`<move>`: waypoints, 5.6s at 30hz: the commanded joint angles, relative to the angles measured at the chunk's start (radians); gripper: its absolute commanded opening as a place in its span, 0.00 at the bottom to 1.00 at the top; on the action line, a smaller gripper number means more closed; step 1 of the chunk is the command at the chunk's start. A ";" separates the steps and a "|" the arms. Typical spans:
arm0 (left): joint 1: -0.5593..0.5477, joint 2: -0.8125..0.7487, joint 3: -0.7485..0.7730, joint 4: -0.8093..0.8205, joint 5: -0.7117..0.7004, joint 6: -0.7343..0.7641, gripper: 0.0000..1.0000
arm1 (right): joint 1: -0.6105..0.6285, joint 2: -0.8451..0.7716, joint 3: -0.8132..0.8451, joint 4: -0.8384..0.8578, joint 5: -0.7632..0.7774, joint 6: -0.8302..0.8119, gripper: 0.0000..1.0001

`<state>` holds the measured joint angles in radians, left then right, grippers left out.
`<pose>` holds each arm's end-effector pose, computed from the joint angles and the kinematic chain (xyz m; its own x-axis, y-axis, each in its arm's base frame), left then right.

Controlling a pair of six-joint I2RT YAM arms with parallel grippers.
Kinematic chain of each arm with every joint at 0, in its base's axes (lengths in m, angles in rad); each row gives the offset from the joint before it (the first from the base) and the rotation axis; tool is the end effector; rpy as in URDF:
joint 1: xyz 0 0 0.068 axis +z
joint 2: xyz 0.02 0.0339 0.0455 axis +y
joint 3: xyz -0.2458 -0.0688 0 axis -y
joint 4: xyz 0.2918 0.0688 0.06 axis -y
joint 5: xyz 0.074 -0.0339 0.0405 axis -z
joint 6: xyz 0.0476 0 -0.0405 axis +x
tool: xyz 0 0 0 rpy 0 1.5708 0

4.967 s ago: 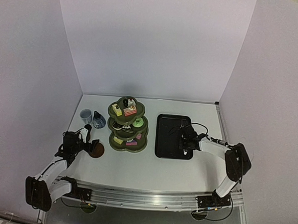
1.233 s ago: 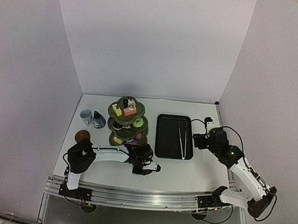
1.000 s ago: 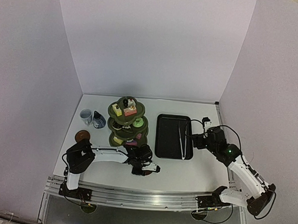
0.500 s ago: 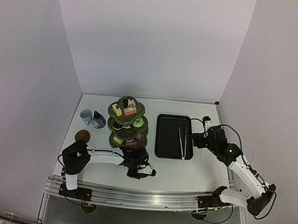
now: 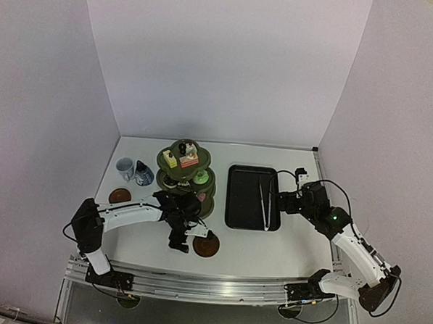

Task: Serve the afternoon tea

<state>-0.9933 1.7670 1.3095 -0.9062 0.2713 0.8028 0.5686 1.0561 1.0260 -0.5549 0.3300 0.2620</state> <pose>0.1972 -0.3261 0.1622 0.2311 0.9147 -0.3315 0.9659 -0.2565 -0.0343 0.2541 0.1441 0.3129 -0.5224 -0.0430 -0.8516 -0.1516 0.9875 0.0431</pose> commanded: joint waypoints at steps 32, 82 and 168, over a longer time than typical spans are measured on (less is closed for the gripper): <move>0.973 0.159 0.028 0.024 -0.223 0.127 0.72 | 0.007 0.228 0.118 0.046 0.099 0.131 0.89; 0.271 -0.099 -0.393 0.152 0.006 0.261 0.57 | 0.008 -0.019 -0.009 0.021 0.065 0.311 0.86; 0.407 -0.281 -0.236 -0.093 0.099 0.248 0.65 | 0.009 -0.034 -0.007 -0.014 0.070 0.291 0.86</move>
<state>-0.6588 1.5759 0.9583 -0.8538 0.2691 1.0402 0.5724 1.0348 1.0241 -0.5626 0.3924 0.5541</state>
